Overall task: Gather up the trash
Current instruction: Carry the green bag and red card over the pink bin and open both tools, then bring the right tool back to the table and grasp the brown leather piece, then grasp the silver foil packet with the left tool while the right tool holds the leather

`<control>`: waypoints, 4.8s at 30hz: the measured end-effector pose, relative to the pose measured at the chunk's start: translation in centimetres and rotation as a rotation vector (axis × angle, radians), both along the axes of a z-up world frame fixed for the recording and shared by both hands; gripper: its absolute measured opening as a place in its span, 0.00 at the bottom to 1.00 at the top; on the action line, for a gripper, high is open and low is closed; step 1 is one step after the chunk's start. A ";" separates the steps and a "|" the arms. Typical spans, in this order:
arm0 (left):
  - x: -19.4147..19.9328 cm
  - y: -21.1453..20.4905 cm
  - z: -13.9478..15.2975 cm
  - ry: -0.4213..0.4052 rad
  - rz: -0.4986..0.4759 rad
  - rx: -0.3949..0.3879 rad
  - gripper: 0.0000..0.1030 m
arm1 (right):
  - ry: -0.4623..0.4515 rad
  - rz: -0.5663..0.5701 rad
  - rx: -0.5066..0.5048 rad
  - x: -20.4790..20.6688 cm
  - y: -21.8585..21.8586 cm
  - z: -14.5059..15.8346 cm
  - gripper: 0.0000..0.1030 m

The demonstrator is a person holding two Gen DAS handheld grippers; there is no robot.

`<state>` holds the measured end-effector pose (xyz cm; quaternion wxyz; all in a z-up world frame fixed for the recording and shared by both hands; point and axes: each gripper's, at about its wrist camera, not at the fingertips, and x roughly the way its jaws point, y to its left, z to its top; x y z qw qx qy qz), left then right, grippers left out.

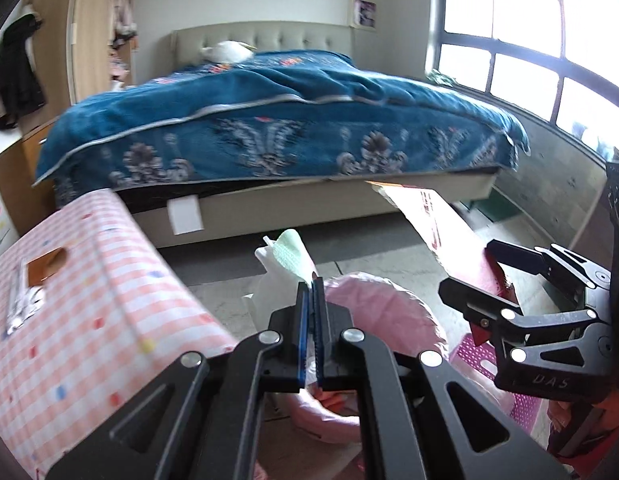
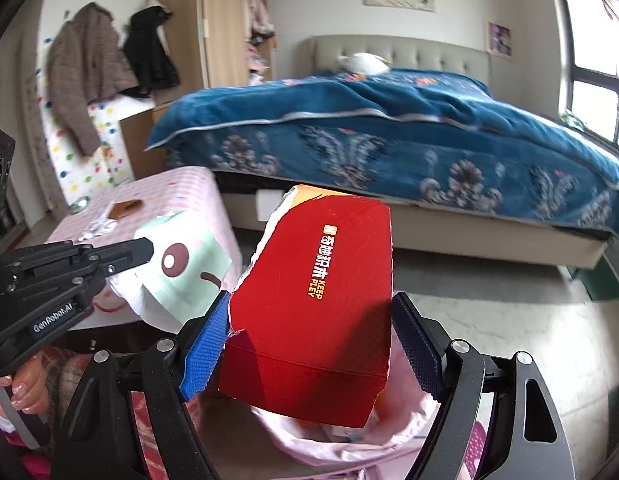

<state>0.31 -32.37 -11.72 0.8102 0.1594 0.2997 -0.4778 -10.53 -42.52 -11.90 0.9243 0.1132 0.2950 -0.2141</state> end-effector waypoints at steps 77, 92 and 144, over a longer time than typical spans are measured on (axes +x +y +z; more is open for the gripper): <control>26.6 25.7 1.3 -0.101 0.908 -0.018 0.78 | 0.104 0.568 -0.045 33.5 17.4 0.0 0.58; 27.5 27.3 -1.0 0.002 0.897 -0.031 0.78 | 0.225 0.686 0.035 41.6 17.1 -2.5 0.58; 26.3 19.9 -2.7 0.100 0.617 0.062 0.04 | -0.030 0.426 -0.032 31.9 15.4 -0.5 0.53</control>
